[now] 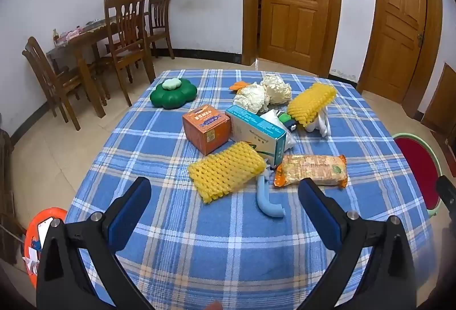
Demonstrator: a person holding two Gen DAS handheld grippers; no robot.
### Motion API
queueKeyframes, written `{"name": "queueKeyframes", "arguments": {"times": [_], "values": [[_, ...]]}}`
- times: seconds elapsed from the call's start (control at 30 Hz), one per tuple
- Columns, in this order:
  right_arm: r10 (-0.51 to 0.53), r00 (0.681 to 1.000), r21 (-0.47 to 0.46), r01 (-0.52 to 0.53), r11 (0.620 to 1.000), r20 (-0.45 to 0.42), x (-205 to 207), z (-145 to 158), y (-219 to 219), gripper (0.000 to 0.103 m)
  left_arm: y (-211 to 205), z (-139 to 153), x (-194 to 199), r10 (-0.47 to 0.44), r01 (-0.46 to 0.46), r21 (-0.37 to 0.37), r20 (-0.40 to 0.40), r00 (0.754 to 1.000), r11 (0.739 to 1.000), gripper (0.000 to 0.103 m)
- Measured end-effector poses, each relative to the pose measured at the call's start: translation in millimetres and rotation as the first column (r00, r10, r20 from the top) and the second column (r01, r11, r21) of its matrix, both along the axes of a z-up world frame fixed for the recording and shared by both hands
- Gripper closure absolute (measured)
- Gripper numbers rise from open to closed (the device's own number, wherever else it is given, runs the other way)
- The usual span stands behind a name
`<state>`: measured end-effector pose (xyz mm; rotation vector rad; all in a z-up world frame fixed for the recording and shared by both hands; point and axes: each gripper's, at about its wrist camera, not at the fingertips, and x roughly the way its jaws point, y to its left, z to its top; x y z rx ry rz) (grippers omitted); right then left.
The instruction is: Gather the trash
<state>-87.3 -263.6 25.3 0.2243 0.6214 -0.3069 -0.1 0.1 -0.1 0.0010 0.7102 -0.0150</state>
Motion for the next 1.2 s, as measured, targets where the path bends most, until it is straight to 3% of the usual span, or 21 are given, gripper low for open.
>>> {"name": "queueKeyframes", "arguments": {"times": [1.2], "values": [[0.007, 1.000, 0.009, -0.007, 1.000, -0.020, -1, -2, 4, 0.000, 9, 0, 0, 0.013, -0.014, -0.016, -0.022, 1.000, 1.000, 0.001]]}}
